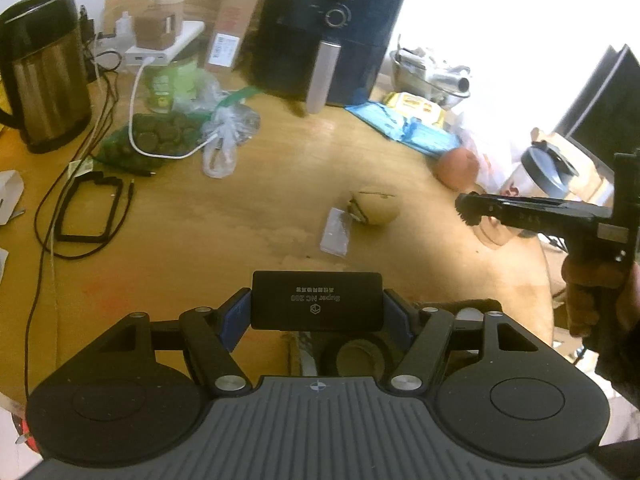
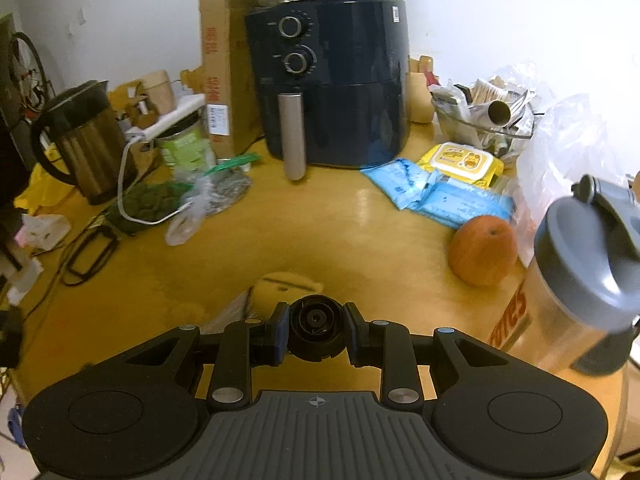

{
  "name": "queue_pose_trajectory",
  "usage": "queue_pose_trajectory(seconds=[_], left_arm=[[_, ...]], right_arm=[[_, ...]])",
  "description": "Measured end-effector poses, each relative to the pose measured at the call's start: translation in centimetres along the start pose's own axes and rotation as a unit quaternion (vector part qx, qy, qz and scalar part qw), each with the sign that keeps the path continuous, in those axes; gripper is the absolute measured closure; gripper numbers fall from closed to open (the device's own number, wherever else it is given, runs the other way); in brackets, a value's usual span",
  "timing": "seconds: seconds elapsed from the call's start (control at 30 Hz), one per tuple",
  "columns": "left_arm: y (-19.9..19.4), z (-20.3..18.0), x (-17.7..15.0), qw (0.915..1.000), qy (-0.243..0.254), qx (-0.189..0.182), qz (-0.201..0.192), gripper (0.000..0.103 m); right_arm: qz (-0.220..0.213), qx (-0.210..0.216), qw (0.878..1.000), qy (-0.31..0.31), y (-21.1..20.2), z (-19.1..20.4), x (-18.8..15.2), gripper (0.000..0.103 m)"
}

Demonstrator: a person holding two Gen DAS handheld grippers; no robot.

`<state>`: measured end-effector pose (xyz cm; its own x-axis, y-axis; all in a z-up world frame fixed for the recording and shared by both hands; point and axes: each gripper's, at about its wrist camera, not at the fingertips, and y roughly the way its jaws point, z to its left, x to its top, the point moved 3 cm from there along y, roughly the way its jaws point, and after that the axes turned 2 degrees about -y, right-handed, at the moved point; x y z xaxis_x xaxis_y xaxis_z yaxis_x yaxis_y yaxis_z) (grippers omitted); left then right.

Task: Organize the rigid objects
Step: 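Carry the case in the left tool and the cap in the right tool to the box, then lower the black case into the box and open the left tool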

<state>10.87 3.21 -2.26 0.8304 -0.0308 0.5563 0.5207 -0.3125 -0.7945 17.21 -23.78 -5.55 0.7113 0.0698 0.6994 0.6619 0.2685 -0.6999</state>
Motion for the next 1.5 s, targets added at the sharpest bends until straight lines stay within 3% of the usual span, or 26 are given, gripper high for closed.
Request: queue_pose_trajectory(seconds=[0.4,0.83,1.17,1.5], left_arm=[[0.4,-1.1,-1.1,0.9994,0.026,-0.018,0.016,0.035],[1.9,-2.5,-2.5,0.997,0.048,-0.03,0.052,0.035],[1.4,-3.9,-1.6,0.9963,0.071,-0.043,0.023,0.033],[0.7,-2.2,-3.3,0.9971,0.053,-0.032,0.043,0.032]], right_arm=[[0.001,0.035,0.999,0.023,-3.9,3.1,-2.9,0.072],[-0.004,0.038,0.997,0.062,-7.4,3.8,-5.1,0.072],[-0.002,0.034,0.997,0.071,-8.8,4.3,-6.3,0.072],[0.005,0.032,0.997,0.076,-9.5,5.2,-7.6,0.072]])
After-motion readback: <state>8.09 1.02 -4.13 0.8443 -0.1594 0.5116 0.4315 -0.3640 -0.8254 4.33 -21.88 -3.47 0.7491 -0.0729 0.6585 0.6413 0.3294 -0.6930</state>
